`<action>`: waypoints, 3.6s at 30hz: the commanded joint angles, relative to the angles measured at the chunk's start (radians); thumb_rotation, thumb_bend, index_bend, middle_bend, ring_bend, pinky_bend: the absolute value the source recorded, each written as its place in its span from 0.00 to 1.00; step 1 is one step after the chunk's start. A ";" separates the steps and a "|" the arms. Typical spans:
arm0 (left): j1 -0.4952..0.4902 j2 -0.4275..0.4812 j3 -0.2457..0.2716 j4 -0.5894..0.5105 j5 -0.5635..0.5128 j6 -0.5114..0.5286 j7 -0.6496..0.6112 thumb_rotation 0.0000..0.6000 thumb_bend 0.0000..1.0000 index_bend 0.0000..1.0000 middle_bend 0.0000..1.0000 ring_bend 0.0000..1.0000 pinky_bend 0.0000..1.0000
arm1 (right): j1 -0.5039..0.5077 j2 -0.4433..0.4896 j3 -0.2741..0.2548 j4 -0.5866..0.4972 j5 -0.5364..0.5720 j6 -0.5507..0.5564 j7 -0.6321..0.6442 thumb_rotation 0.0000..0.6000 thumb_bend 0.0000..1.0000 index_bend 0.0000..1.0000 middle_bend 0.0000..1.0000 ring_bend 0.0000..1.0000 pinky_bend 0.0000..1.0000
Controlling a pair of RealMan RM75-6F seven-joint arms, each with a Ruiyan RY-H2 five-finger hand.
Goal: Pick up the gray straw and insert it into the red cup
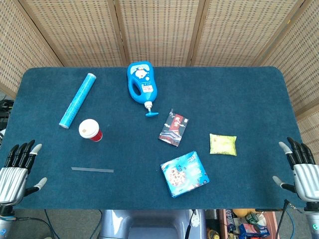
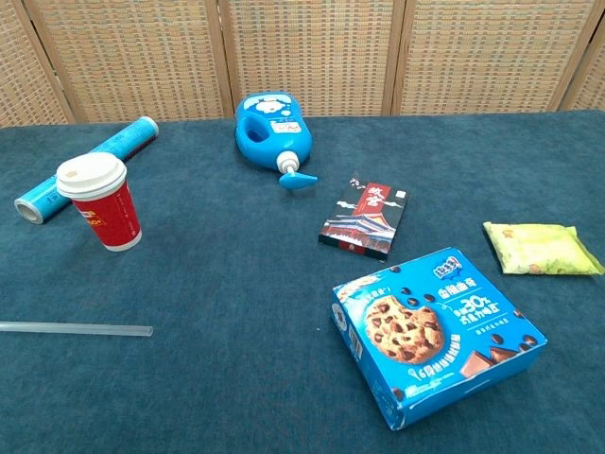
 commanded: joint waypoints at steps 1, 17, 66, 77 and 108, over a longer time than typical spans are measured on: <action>0.002 0.000 0.001 0.000 0.005 -0.004 0.000 1.00 0.21 0.00 0.00 0.00 0.00 | 0.000 0.001 0.000 0.000 0.000 -0.002 0.003 1.00 0.00 0.00 0.00 0.00 0.00; -0.174 -0.049 0.022 0.025 -0.021 -0.398 -0.131 1.00 0.21 0.00 0.00 0.00 0.00 | 0.006 0.006 -0.001 -0.005 0.009 -0.020 0.005 1.00 0.00 0.00 0.00 0.00 0.00; -0.346 -0.468 -0.107 0.169 -0.490 -0.537 0.160 1.00 0.34 0.47 0.00 0.00 0.00 | 0.020 0.012 -0.006 0.006 0.021 -0.059 0.043 1.00 0.00 0.00 0.00 0.00 0.00; -0.350 -0.484 -0.103 0.188 -0.485 -0.528 0.163 1.00 0.37 0.49 0.00 0.00 0.00 | 0.023 0.011 -0.008 0.010 0.022 -0.068 0.045 1.00 0.00 0.00 0.00 0.00 0.00; -0.338 -0.416 -0.077 0.132 -0.351 -0.495 0.032 1.00 0.42 0.59 0.00 0.00 0.00 | 0.028 0.011 -0.011 0.012 0.025 -0.080 0.051 1.00 0.00 0.00 0.00 0.00 0.00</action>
